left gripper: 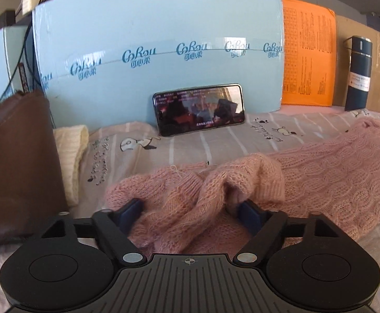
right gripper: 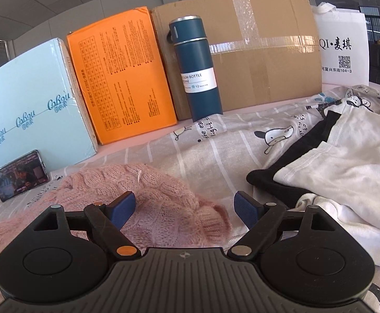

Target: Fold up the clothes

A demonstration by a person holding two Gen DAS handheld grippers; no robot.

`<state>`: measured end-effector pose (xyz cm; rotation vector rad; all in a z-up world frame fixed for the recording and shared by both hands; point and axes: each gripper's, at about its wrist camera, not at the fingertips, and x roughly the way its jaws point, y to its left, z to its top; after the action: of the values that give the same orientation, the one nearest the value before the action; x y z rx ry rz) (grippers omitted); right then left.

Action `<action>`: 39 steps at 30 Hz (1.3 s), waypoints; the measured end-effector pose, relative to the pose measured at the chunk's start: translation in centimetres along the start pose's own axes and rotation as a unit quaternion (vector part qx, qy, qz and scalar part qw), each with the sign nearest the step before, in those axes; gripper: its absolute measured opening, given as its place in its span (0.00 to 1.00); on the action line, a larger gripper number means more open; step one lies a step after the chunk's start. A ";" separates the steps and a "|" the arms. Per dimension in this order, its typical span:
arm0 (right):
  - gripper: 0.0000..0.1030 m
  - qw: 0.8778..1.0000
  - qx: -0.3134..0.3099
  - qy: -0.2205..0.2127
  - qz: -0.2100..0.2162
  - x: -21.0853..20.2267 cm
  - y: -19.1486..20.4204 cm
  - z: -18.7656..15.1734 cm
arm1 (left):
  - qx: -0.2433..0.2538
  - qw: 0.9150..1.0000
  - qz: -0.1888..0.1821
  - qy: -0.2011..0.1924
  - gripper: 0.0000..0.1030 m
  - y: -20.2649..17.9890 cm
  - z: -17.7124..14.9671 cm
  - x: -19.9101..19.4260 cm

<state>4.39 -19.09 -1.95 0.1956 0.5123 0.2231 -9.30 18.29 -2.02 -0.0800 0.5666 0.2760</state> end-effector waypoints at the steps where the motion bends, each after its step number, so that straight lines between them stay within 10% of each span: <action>1: 0.79 1.000 0.005 0.009 0.002 0.3 -0.2 0.0 | -0.013 1.000 0.000 -0.003 0.42 0.6 0.0 -0.1; 3: 0.71 1.000 0.014 0.027 0.006 0.9 -0.5 -0.1 | -0.031 0.999 0.006 -0.017 0.16 1.6 0.0 -0.5; 7: 0.27 0.999 0.002 0.045 0.030 1.3 -0.1 -0.4 | -0.043 0.997 0.028 -0.063 0.13 2.7 0.3 -1.8; 10: 0.17 0.999 -0.015 0.007 0.034 0.2 0.4 -0.3 | -0.059 0.993 0.036 -0.095 0.14 3.5 0.7 -3.2; 16: 0.16 0.998 -0.007 -0.050 0.035 -1.9 -0.5 0.7 | -0.109 0.988 0.039 -0.104 0.27 6.2 0.9 -4.8; 21: 0.17 0.999 0.001 -0.031 0.027 -2.1 -1.5 1.0 | -0.112 0.984 0.118 -0.078 0.38 7.7 0.3 -5.0; 24: 0.31 1.000 -0.005 -0.016 0.012 -2.1 -1.9 0.8 | -0.094 0.977 0.179 -0.068 0.63 8.4 0.0 -5.3; 28: 0.63 0.998 -0.041 -0.041 -0.007 -2.9 -2.7 1.3 | -0.039 0.966 0.226 -0.121 0.73 8.7 0.2 -7.2; 34: 0.77 0.978 -0.168 -0.072 0.103 -3.3 -1.3 3.4 | 0.131 0.961 0.074 -0.232 0.92 4.3 1.6 -8.1; 39: 0.79 0.932 -0.280 -0.038 0.228 -2.3 2.9 3.4 | 0.254 0.944 -0.091 -0.187 0.92 -1.0 2.5 -4.8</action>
<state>3.70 -17.31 2.66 -0.2415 0.3027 0.8006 -11.60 16.62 2.68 0.4133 0.2346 -0.0439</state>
